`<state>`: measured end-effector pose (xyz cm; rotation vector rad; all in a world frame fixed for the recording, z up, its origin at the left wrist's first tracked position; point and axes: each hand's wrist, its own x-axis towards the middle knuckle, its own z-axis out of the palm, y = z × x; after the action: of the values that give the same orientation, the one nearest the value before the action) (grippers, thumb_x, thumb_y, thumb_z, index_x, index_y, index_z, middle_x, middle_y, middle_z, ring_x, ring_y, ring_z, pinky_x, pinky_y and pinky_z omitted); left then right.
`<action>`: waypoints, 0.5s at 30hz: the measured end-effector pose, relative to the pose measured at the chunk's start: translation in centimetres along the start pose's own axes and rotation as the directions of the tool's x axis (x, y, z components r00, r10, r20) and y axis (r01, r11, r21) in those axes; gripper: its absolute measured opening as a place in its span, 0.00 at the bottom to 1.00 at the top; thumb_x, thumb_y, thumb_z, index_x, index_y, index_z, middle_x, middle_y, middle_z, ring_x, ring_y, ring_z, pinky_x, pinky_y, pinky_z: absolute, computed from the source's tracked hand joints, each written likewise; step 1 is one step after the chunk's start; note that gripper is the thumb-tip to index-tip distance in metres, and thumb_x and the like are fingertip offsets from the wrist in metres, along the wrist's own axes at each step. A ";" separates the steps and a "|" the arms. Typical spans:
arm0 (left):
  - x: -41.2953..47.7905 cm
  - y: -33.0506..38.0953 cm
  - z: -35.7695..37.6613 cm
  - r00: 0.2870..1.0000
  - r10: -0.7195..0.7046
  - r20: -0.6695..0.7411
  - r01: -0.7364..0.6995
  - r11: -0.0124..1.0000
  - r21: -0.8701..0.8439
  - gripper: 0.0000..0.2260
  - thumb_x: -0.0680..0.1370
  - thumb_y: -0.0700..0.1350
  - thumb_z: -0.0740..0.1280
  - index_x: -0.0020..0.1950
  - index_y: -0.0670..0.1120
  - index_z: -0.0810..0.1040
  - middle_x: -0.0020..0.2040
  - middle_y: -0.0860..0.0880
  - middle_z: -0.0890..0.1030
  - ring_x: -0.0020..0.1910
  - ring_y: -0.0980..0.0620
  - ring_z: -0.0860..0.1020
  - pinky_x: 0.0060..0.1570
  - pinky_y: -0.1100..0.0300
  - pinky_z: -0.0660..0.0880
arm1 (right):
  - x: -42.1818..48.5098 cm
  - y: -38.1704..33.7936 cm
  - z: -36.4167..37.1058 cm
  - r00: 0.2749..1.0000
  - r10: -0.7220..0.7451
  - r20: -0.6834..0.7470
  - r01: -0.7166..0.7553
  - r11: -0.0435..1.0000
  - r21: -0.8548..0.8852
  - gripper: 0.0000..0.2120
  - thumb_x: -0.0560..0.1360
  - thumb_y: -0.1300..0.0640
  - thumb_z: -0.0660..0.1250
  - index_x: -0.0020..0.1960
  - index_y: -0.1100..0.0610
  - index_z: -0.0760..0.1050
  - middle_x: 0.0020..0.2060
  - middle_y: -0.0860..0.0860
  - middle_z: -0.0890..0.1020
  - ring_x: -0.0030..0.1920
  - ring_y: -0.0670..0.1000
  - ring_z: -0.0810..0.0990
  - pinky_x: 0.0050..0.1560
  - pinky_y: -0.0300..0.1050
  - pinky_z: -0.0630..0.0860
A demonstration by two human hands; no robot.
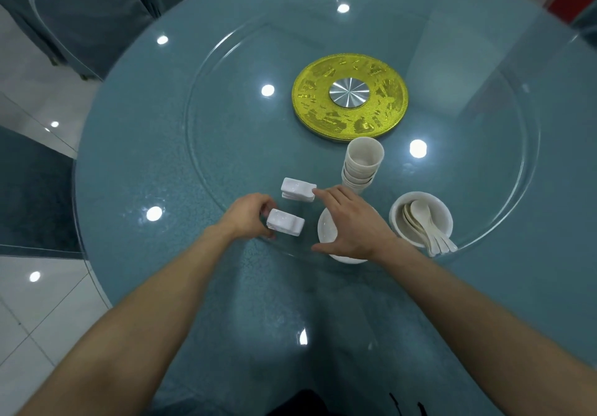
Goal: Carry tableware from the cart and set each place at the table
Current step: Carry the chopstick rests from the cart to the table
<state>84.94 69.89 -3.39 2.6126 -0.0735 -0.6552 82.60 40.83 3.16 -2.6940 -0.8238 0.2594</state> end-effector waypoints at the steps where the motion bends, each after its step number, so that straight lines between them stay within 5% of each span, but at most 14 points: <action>1: -0.2 0.0 -0.1 1.000 -0.005 -0.014 0.005 1.000 0.007 0.30 0.55 0.57 0.85 0.55 0.59 0.81 0.48 0.59 0.81 0.47 0.56 0.80 0.50 0.53 0.80 | -0.3 0.0 -0.1 1.000 0.002 -0.002 -0.002 1.000 0.001 0.55 0.66 0.29 0.77 0.83 0.53 0.59 0.74 0.51 0.71 0.73 0.53 0.67 0.75 0.51 0.67; 6: -2.7 1.0 -1.8 0.997 -0.015 -0.082 0.020 0.998 0.057 0.41 0.61 0.54 0.87 0.72 0.51 0.77 0.64 0.50 0.79 0.61 0.49 0.78 0.64 0.54 0.75 | -2.3 -0.1 -0.8 0.999 0.028 -0.025 -0.027 1.000 0.016 0.55 0.66 0.28 0.75 0.82 0.52 0.59 0.75 0.51 0.71 0.73 0.55 0.69 0.75 0.54 0.68; 15: -8.7 5.2 -3.8 0.978 0.103 -0.181 -0.081 0.989 0.124 0.46 0.67 0.57 0.84 0.81 0.51 0.68 0.81 0.50 0.68 0.80 0.49 0.65 0.79 0.53 0.63 | -8.2 -1.5 -1.7 0.990 0.067 -0.122 -0.067 0.998 0.007 0.54 0.67 0.25 0.72 0.82 0.54 0.61 0.80 0.52 0.66 0.78 0.56 0.67 0.75 0.55 0.66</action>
<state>79.29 68.08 5.63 2.7507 -0.1787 -0.3815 75.53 36.94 5.89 -2.7073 -0.6981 0.1093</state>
